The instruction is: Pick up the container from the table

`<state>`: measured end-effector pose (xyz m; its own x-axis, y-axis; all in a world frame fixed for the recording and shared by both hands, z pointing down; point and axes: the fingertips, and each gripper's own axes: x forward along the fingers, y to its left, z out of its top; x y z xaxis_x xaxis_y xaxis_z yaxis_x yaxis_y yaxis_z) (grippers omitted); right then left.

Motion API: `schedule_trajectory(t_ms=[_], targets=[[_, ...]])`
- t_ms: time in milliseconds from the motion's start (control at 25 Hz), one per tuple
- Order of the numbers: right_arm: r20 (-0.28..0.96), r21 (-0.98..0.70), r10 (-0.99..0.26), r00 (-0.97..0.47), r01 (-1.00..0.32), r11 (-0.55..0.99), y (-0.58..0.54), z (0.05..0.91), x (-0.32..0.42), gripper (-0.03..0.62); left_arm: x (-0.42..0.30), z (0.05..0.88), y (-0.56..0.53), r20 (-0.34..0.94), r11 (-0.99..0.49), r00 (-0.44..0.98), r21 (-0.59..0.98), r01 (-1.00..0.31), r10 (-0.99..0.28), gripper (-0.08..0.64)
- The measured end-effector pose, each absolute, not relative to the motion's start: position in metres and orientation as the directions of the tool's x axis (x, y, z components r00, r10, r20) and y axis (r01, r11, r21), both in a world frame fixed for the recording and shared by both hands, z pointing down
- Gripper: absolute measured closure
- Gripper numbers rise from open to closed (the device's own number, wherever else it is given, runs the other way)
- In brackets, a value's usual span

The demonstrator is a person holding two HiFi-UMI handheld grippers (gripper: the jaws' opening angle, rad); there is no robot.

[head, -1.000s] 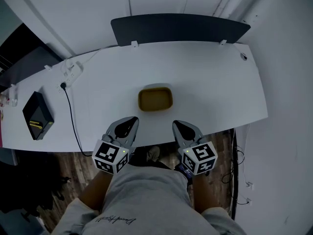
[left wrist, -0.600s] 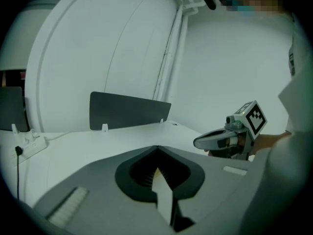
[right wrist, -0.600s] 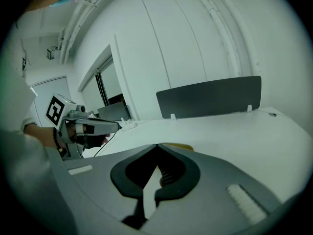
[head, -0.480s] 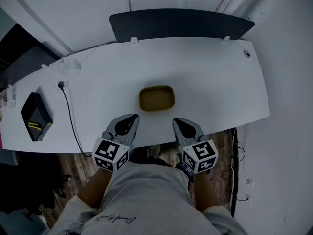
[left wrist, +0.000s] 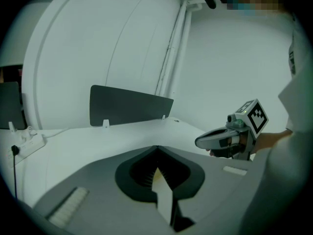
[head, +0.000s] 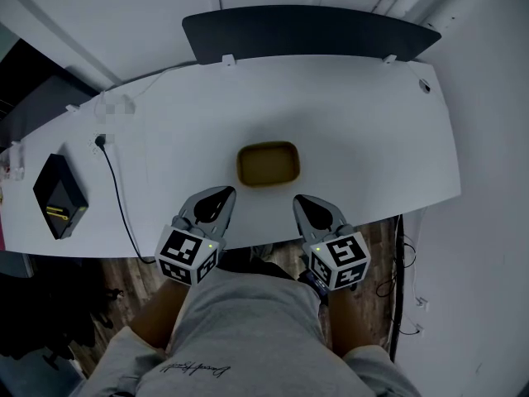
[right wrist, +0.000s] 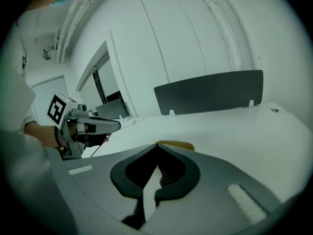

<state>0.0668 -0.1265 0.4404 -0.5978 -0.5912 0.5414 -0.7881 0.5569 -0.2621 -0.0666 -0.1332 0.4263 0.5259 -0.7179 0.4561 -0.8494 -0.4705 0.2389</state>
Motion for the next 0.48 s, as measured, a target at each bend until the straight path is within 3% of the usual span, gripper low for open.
schedule_trajectory(t_ms=[480], targets=[[0.558,-0.271,-0.584,-0.59,-0.794,0.544,-0.138,0.453,0.069,0.577,-0.071,0.445,-0.147,0.49,-0.456,0.516,0.246,-0.855,-0.703,0.558]])
